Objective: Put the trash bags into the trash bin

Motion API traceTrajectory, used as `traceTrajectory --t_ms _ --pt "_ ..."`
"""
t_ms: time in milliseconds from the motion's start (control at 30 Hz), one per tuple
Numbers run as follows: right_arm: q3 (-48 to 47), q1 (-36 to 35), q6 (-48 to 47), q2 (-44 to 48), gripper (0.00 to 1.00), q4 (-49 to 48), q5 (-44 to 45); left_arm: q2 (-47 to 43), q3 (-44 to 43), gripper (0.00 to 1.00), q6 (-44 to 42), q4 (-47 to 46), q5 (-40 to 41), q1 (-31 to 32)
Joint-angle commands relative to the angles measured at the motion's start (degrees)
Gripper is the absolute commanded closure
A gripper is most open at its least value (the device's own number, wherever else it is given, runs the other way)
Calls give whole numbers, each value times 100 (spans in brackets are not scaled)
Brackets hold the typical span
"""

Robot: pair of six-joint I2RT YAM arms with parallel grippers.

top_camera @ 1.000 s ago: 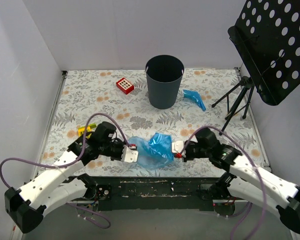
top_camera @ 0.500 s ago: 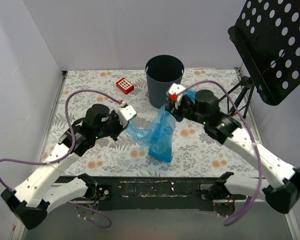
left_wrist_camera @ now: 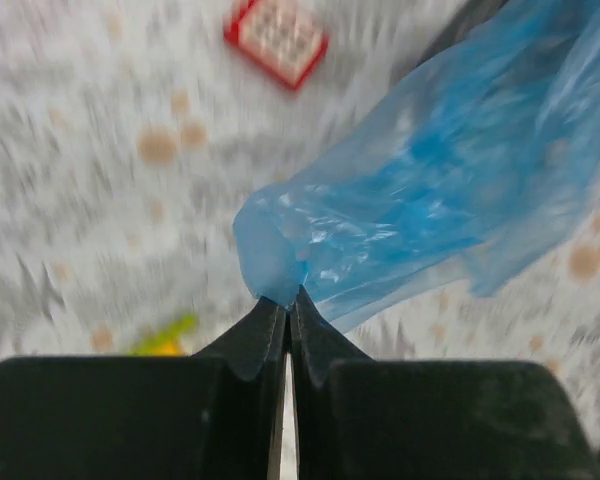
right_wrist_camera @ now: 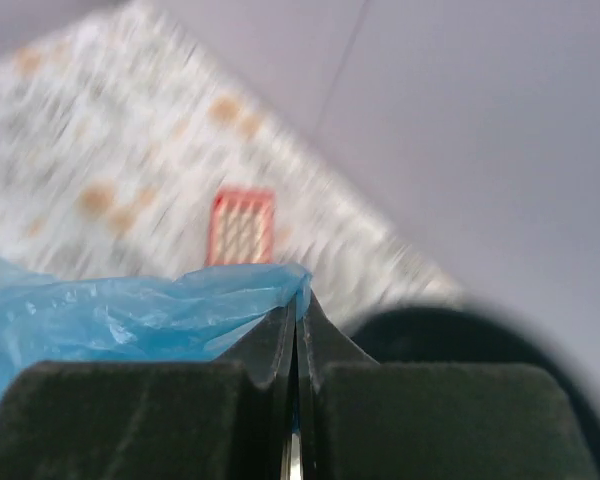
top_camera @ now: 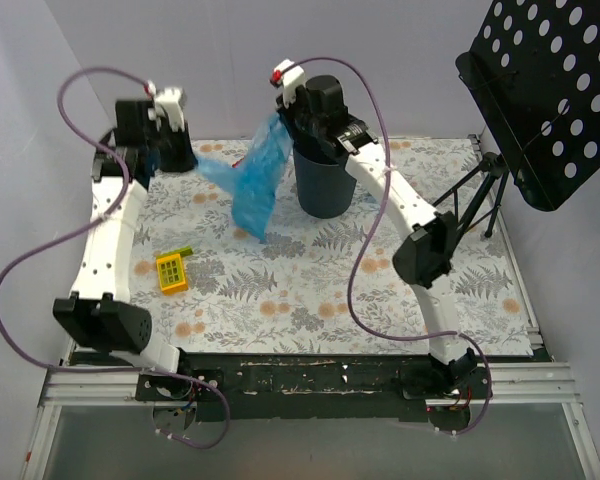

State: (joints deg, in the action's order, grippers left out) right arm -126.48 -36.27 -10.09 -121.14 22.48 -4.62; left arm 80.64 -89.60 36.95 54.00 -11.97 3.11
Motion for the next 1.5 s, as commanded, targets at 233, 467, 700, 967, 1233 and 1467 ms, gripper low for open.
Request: traceTrajectory --t_ms 233,467,700,967,1233,1467 --pt "-2004 -81 -3049 432 99 -6956 -346 115 -2627 100 -958 -6293 -700 14" --pt "6300 -319 -4902 3698 99 -5594 -827 -2006 2232 100 -5487 -3722 -3296 1487" --pt "8815 -785 -5243 7408 99 1818 -3395 -3966 4047 100 -6195 631 -2625 3802" --pt "8289 -803 -3240 8230 99 718 -2028 -3968 3608 100 -2821 -616 -1680 3802" --pt "6394 -39 -76 5597 99 -676 370 -3373 3678 100 -1236 -814 1657 3100" --pt "3101 164 385 2802 99 -25 -195 -2476 2802 100 -303 -1241 1628 1756"
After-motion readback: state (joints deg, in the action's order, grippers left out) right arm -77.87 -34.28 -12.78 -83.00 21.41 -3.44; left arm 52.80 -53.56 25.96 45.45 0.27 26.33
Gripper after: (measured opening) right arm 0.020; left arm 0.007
